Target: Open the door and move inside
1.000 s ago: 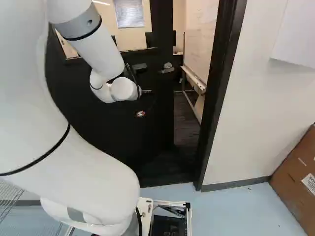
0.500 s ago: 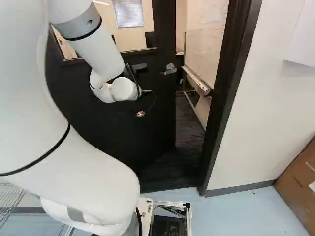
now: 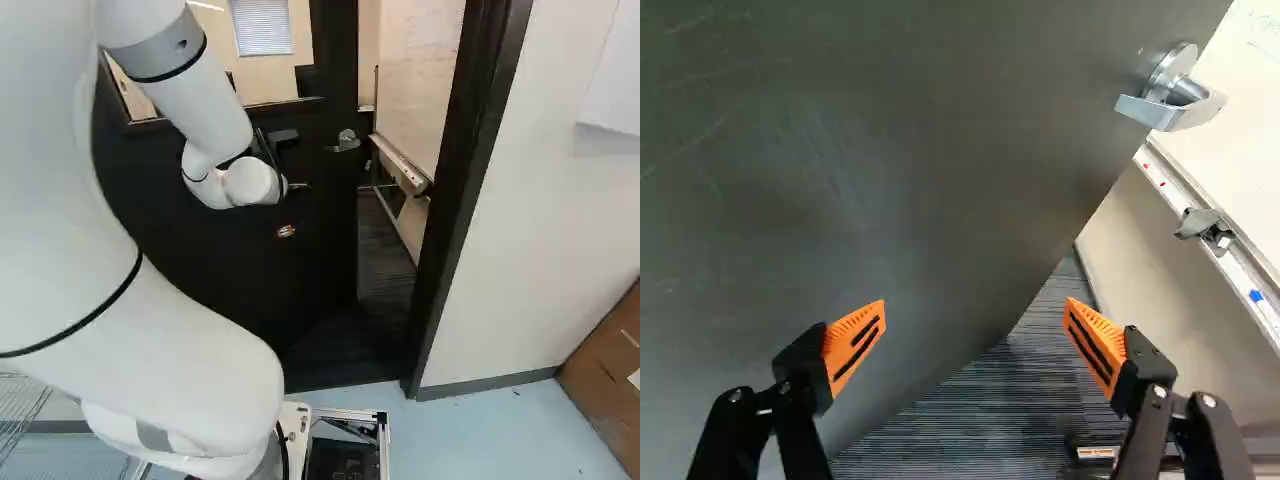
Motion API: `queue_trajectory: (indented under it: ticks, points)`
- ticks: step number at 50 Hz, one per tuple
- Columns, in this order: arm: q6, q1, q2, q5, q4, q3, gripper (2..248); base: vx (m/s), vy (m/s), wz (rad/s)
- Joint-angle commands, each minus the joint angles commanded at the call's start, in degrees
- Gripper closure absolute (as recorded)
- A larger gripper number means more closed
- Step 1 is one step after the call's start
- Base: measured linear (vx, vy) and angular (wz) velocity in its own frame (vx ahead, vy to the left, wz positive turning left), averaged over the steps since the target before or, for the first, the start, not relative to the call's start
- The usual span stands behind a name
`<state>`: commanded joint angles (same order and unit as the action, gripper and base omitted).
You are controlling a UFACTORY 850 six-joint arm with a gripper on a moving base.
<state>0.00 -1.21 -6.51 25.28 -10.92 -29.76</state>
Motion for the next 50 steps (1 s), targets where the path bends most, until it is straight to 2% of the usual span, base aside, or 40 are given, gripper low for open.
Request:
queue_trajectory:
  ticks: [13, 50]
  points:
    - [0.00, -0.61, 0.93, 0.00, 1.12, -0.88, 3, 0.000, 0.000, 0.000]
    - [0.00, -4.03, 6.11, 0.00, 4.87, -5.97, 3, 0.000, 0.000, 0.000]
